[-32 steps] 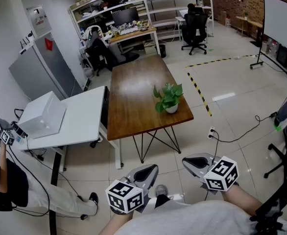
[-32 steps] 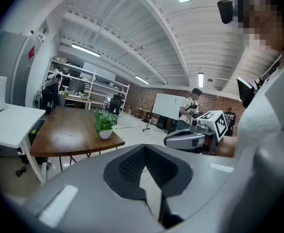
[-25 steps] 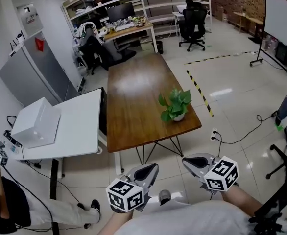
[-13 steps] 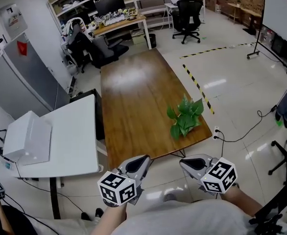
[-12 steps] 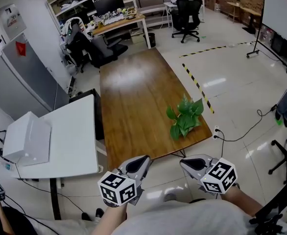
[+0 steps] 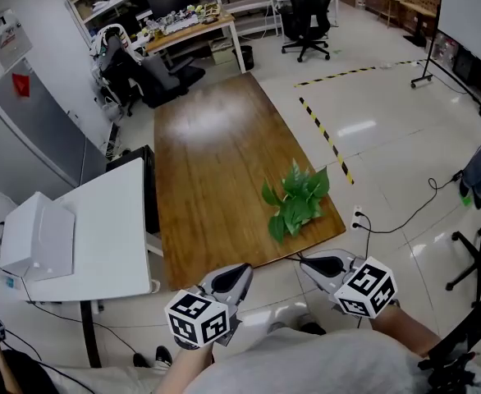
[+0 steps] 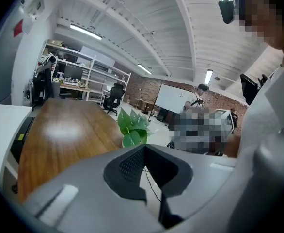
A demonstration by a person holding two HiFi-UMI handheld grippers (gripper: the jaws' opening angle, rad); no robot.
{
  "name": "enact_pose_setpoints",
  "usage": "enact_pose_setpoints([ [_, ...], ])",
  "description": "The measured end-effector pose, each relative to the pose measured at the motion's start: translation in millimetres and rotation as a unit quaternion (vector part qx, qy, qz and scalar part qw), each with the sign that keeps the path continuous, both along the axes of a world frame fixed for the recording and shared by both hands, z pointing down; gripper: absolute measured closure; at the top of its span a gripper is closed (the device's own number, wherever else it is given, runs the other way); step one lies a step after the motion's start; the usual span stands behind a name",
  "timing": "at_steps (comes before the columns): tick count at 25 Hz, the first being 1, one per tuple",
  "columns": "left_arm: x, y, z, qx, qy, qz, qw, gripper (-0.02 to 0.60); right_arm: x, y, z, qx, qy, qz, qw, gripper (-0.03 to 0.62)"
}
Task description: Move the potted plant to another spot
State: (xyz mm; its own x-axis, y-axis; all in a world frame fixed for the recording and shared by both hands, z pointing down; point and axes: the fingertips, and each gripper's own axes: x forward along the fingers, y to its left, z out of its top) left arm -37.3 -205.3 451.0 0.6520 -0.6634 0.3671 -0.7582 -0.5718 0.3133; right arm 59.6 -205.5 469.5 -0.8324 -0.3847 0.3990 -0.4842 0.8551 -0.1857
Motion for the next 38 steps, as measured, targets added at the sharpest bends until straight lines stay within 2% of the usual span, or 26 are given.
enact_pose_setpoints([
  [4, 5.2, -4.6, 5.8, -0.009, 0.002, -0.008, 0.9999, 0.584, 20.1, -19.2, 4.3, 0.029, 0.018, 0.02, 0.999, 0.591],
  [8, 6.5, -3.6, 16.1, -0.021, -0.007, -0.012, 0.9997, 0.584, 35.8, -38.1, 31.3, 0.053, 0.069, 0.038, 0.996, 0.591],
  [10, 4.4, -3.6, 20.0, -0.027, -0.008, -0.017, 0.9995, 0.584, 41.7, -48.5, 50.3, 0.036, 0.078, 0.044, 0.995, 0.518],
  [12, 3.4, -3.1, 23.3, -0.032, -0.012, -0.019, 0.9992, 0.584, 49.9, -62.6, 67.1, 0.012, 0.08, 0.058, 0.995, 0.395],
  [17, -3.6, -2.2, 32.3, -0.044, -0.02, -0.03, 0.9984, 0.584, 53.4, -104.0, 96.4, 0.015, 0.082, 0.089, 0.993, 0.225],
  [19, -5.4, -1.8, 37.2, -0.047, -0.02, -0.033, 0.9981, 0.584, 48.0, -118.0, 108.8, 0.025, 0.084, 0.091, 0.992, 0.181],
  [24, -13.3, -2.9, 43.6, -0.045, -0.026, -0.037, 0.9979, 0.584, 34.2, -152.6, 127.6, 0.063, 0.073, 0.106, 0.99, 0.135],
  [31, -23.3, -4.5, 58.2, -0.054, -0.034, -0.043, 0.997, 0.584, 15.7, -173.1, 153.0, 0.073, 0.075, 0.089, 0.991, 0.075],
  [38, -26.0, -9.2, 55.6, -0.054, -0.04, -0.038, 0.9971, 0.584, 7.1, -187.0, 155.8, 0.086, 0.068, 0.096, 0.989, 0.079],
])
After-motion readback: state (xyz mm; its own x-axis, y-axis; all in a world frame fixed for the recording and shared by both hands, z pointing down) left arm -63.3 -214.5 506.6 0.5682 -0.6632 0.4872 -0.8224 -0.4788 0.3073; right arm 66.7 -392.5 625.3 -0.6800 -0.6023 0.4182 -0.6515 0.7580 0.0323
